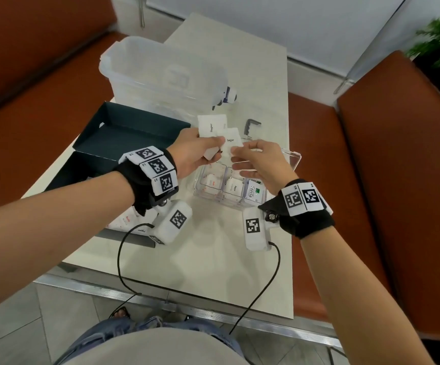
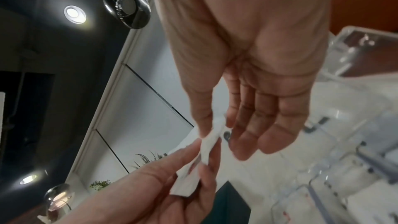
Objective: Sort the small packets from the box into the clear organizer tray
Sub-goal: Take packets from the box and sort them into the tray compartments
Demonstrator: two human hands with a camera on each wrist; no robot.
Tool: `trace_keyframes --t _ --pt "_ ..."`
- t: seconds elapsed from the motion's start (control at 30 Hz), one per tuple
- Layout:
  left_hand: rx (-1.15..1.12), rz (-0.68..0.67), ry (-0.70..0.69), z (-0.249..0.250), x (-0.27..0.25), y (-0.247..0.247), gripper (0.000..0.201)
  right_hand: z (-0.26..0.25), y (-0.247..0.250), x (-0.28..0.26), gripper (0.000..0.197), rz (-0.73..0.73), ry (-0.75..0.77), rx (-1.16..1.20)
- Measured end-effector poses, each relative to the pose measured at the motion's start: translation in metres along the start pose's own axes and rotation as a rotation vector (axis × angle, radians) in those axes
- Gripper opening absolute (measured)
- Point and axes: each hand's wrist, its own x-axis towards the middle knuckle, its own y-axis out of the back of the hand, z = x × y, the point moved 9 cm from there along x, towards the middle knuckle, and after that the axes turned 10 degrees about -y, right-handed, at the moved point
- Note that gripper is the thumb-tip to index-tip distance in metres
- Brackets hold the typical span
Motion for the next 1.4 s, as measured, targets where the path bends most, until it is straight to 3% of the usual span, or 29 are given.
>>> trace_keyframes --t 0.13,0.27,0.6,0.77,0.9,1.1,1.27,1.4 --pt "0.159 -0.091 -0.027 0.004 0.000 -0.014 0.023 -0.011 0.032 0.001 0.036 0.158 0.059 -0.077" --pt "0.218 -0.150 -0.039 0.002 0.001 -0.031 0.030 -0.008 0.043 -0.002 0.028 0.136 0.086 -0.145" --pt "0.207 -0.130 -0.019 -0.009 0.001 -0.047 0.020 0.028 0.105 0.008 0.014 0.230 0.005 -0.089" --pt "0.192 -0.112 -0.013 -0.013 0.000 -0.050 0.019 0.064 0.133 0.023 0.017 0.333 -0.071 -0.306" --pt "0.194 -0.104 -0.011 -0.016 0.000 -0.054 0.021 0.080 0.130 0.029 0.014 0.369 -0.049 -0.531" --pt "0.180 -0.090 -0.008 -0.017 0.000 -0.056 0.026 0.082 0.115 0.028 0.012 0.406 0.030 -0.680" --pt "0.164 -0.080 -0.005 -0.018 -0.001 -0.056 0.027 0.079 0.101 0.030 0.022 0.412 0.083 -1.033" --pt "0.139 -0.072 0.014 -0.018 -0.003 -0.054 0.028 0.076 0.094 0.029 0.017 0.330 0.112 -1.076"
